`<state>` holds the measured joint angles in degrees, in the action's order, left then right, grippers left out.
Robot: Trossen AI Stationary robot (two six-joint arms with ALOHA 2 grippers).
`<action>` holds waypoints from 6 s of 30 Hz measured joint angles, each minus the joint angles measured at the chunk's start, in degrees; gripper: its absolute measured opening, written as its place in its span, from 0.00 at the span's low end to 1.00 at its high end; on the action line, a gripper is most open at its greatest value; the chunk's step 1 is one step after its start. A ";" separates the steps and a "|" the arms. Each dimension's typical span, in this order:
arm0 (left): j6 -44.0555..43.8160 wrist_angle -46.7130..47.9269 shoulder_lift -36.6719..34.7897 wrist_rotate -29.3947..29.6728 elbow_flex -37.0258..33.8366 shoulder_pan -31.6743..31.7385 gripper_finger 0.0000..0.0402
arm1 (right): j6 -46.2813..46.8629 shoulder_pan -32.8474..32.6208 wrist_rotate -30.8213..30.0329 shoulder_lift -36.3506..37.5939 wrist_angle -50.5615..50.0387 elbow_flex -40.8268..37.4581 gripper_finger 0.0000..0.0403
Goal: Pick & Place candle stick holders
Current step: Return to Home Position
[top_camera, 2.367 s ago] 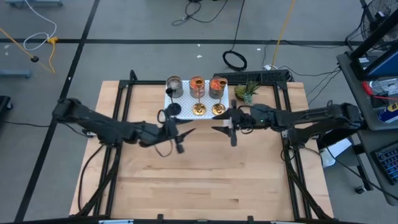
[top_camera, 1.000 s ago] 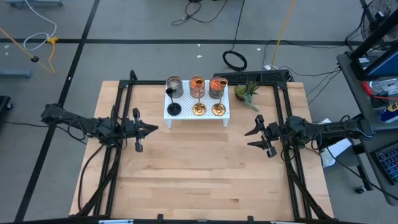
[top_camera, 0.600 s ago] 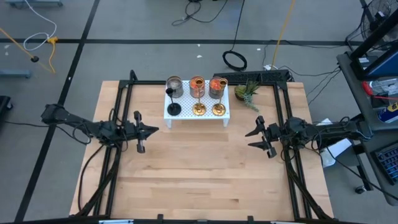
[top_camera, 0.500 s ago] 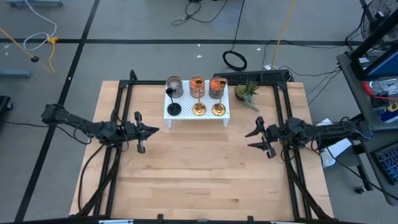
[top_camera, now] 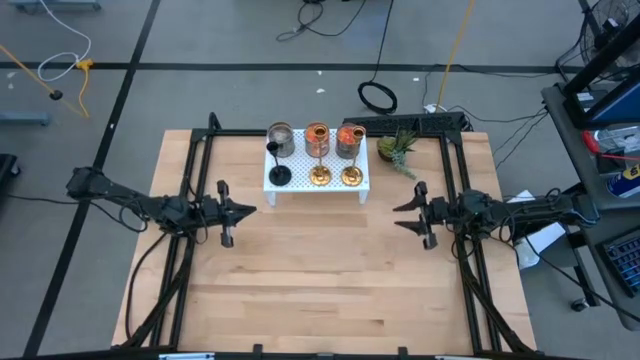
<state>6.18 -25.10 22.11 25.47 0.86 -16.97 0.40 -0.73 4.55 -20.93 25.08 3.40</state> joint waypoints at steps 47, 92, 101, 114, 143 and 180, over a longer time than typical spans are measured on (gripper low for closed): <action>-1.95 0.01 0.00 0.00 0.02 0.01 0.12 | 0.44 0.00 3.00 -0.04 -3.50 -0.20 0.07; -1.95 0.00 0.00 0.00 0.04 0.00 0.12 | 0.42 0.00 3.00 -0.04 -3.51 -0.20 0.07; -1.95 0.00 0.02 0.00 0.04 0.02 0.12 | 0.44 0.00 3.00 -0.02 -3.50 -0.20 0.07; -1.95 0.00 0.02 0.00 0.04 0.00 0.12 | 0.43 0.00 3.00 -0.03 -3.50 -0.20 0.07; -1.95 0.00 0.02 0.00 0.04 0.02 0.12 | 0.43 -0.01 3.00 -0.04 -3.51 -0.20 0.07; -1.95 0.00 0.00 0.00 0.04 0.02 0.12 | 0.44 -0.02 3.00 -0.04 -3.52 -0.20 0.07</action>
<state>4.23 -25.10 22.11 25.47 0.91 -16.95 0.84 -0.75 7.55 -20.97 21.57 3.20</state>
